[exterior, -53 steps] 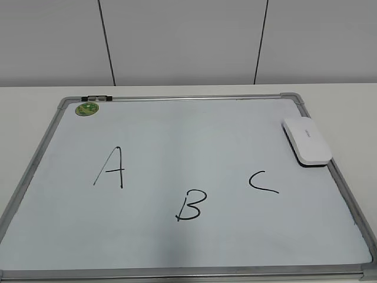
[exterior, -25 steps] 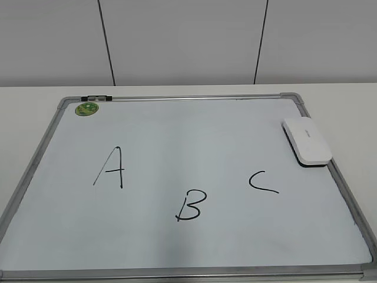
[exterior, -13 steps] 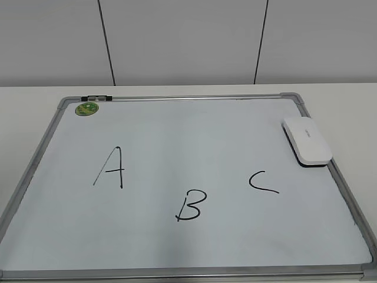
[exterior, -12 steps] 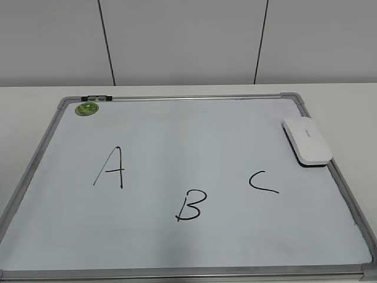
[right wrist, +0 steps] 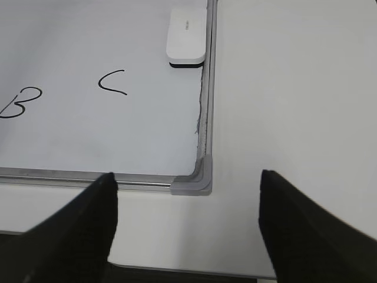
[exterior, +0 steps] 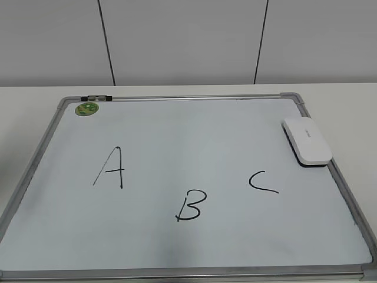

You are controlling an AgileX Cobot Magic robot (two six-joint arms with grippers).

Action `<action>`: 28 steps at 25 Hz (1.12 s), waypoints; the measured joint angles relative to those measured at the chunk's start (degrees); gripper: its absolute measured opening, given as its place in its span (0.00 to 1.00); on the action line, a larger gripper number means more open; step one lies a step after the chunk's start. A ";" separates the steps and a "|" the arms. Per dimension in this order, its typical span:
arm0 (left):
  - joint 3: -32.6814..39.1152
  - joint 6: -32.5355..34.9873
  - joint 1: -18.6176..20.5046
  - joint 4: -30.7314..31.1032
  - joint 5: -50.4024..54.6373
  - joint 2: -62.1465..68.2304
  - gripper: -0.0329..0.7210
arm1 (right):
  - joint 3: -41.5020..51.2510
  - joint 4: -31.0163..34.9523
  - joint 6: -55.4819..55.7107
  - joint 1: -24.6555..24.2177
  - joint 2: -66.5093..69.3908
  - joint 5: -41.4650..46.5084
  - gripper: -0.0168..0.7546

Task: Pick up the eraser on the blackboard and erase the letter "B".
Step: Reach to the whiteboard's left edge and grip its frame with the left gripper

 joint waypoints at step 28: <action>-21.17 -0.68 0.00 4.51 1.34 35.13 0.36 | 0.00 0.00 0.00 0.00 0.00 0.00 0.74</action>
